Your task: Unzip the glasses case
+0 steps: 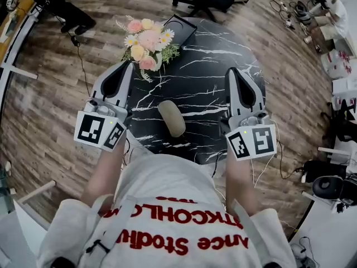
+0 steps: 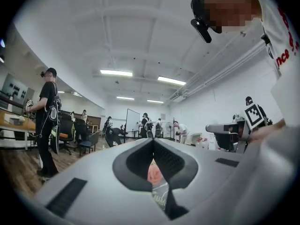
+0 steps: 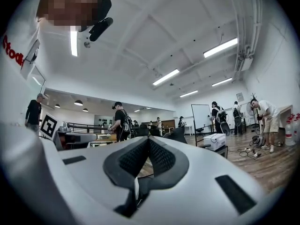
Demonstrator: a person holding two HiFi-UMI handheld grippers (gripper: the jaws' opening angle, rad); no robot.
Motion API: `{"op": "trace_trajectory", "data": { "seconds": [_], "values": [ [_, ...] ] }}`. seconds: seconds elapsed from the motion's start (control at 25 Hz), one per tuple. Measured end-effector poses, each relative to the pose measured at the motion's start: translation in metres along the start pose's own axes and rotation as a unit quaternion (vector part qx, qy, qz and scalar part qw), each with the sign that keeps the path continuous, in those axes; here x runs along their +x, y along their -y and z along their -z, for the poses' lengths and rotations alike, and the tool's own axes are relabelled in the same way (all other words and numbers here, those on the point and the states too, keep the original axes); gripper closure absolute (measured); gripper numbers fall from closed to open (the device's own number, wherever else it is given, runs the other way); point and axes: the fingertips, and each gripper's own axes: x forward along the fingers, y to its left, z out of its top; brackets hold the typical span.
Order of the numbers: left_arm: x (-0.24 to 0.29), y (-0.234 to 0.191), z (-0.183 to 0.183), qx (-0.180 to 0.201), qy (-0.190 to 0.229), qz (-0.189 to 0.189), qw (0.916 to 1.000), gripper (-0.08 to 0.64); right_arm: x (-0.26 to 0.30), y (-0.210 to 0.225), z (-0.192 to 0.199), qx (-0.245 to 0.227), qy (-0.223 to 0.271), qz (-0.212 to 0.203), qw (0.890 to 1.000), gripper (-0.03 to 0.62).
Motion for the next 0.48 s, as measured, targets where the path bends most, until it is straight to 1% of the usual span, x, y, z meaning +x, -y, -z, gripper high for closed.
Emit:
{"op": "trace_trajectory", "data": {
  "seconds": [0.12,0.2,0.36,0.48],
  "values": [
    [0.002,-0.001,-0.015,0.002,0.013,-0.002,0.9999,0.554,0.002,-0.004,-0.009,-0.005,0.005,0.003,1.000,0.576],
    [0.003,-0.001,-0.019,0.009,0.013,-0.008,0.9998,0.554,0.001,-0.005,-0.013,-0.001,0.009,0.007,1.000,0.577],
    [0.006,0.001,-0.024,0.025,0.015,-0.014,0.9995,0.554,0.000,-0.007,-0.017,-0.015,0.016,0.012,1.000,0.577],
    [0.005,0.002,-0.027,0.035,0.013,-0.018,0.9991,0.554,-0.002,-0.012,-0.021,-0.014,0.018,0.014,1.000,0.576]
  ]
}}
